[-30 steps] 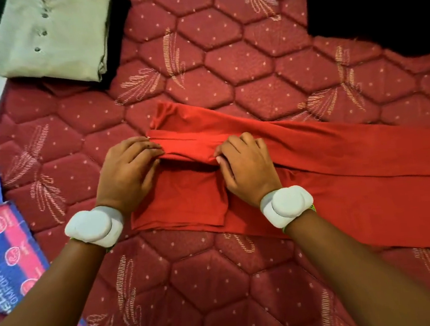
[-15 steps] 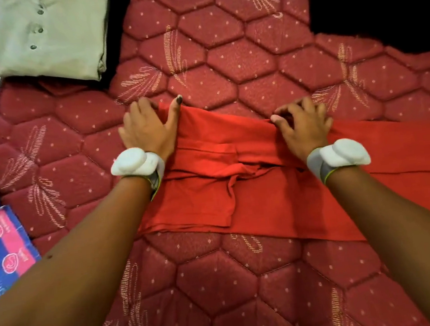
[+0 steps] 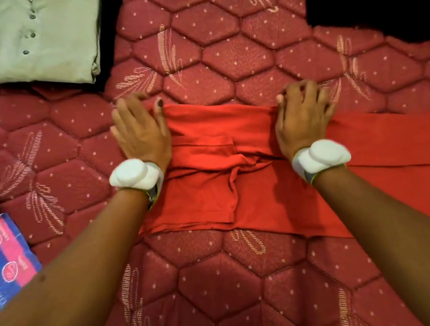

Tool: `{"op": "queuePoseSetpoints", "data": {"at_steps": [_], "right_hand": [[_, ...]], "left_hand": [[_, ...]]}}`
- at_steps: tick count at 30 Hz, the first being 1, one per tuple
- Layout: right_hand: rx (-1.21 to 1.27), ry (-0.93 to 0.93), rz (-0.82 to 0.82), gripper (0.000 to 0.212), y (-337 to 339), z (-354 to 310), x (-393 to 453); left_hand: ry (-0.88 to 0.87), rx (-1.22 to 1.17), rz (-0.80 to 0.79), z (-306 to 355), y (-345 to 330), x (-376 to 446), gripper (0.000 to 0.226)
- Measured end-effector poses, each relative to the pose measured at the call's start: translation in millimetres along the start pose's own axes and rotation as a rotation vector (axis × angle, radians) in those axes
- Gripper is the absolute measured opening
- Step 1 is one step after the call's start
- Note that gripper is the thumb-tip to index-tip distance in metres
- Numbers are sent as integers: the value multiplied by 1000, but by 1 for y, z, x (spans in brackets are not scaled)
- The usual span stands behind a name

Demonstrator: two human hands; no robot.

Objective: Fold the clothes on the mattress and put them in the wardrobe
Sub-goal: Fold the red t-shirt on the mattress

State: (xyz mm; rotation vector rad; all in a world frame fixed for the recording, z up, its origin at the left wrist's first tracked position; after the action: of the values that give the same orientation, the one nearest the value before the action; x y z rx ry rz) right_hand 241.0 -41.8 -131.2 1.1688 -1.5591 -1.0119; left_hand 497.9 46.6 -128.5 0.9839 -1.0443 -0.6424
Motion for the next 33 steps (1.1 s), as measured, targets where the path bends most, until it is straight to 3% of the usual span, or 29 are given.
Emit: {"op": "queuePoseSetpoints", "data": {"at_steps": [2,4,5,8,11,13,17,22,26,28,30,33], "right_hand": [[190,235,-29,28,-1,-20,-24],[217,458,-202,38,-15,-38,-55],[160,499,-280,43,-22,-42,-65],[-16,372,-342,58,-33,-28,-64],[23,61,-309,65,-26,-2,-34],[79,-61,-275,65,-18,7,-22],[-116,94,-262,56,-12,37,-39],[-9,135,-357,58,-3,75,-32],[-83,-8,-266,57,5,120,-22],[-142,13,-285,59,5,151,-18],[-149,-78,-311,63,13,196,-3],[-179,-222,-301,68,29,256,12]], "left_hand": [[-323,-144,-3,33,2,-15,34],[-518,-237,-236,52,-11,-36,43],[-513,-190,-341,51,-18,-43,50],[-351,6,-463,28,-29,-45,63],[-197,15,-457,25,-20,-35,65],[-256,-13,-406,46,-9,-36,65],[-565,-37,-496,80,-11,-72,62],[-445,-67,-495,98,-5,-66,69],[-565,-83,-556,155,-11,-82,67],[-478,-29,-593,162,-18,-86,67],[-406,-52,-575,182,-17,-87,69],[-487,-132,-499,235,-9,-92,66]]}}
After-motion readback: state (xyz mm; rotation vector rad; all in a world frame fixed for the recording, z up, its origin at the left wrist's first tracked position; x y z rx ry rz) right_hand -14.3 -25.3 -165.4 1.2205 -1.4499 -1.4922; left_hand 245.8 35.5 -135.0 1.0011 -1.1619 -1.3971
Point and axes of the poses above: each hand's wrist, its own x-axis towards the middle knuckle, its own y-axis out of the back of the hand, z = x × y, the point moved 4 cm from there along x, towards the middle knuckle, and after that the axes turned 14 degrees about -y, right-handed, at the moved point
